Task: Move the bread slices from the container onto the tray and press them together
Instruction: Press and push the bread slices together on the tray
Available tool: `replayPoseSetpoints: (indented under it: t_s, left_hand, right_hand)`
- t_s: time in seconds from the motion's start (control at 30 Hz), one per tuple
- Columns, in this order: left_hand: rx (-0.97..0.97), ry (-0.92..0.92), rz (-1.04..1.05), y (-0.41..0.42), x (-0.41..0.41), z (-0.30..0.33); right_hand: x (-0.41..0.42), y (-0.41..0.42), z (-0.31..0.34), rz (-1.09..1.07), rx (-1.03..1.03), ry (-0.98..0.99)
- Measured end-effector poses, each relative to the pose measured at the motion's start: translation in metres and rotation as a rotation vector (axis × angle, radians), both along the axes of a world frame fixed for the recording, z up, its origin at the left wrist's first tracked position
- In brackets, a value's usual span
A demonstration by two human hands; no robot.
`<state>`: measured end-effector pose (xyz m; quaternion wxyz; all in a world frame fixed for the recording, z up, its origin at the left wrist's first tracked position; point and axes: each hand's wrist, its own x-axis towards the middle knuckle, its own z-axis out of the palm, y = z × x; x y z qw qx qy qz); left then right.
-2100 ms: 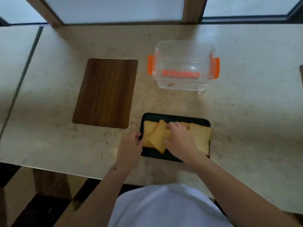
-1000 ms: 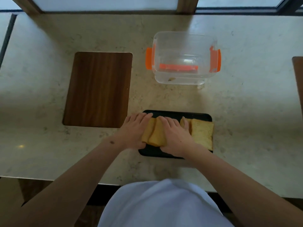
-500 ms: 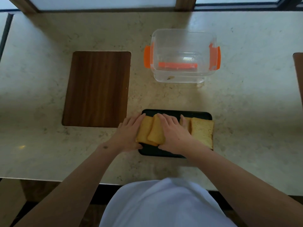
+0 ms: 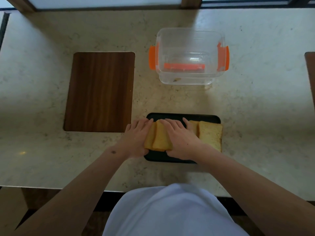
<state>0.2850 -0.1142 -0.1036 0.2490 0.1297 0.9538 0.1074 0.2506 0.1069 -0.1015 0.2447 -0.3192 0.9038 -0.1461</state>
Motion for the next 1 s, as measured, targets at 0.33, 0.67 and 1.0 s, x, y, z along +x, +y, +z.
replayPoseSetpoints:
  t_s: [0.33, 0.67, 1.0]
  left_hand:
    - [-0.036, -0.020, 0.020, 0.000, 0.000, 0.004]
    - [0.110, -0.034, 0.226, 0.016, -0.001, 0.028]
    - [-0.008, 0.010, -0.261, 0.140, -0.022, 0.021]
  right_hand:
    - [0.004, -0.001, -0.004, -0.003, 0.004, -0.011]
    - [-0.012, 0.059, 0.020, -0.236, 0.060, -0.028]
    - [-0.004, 0.120, 0.016, -0.219, 0.209, -0.075]
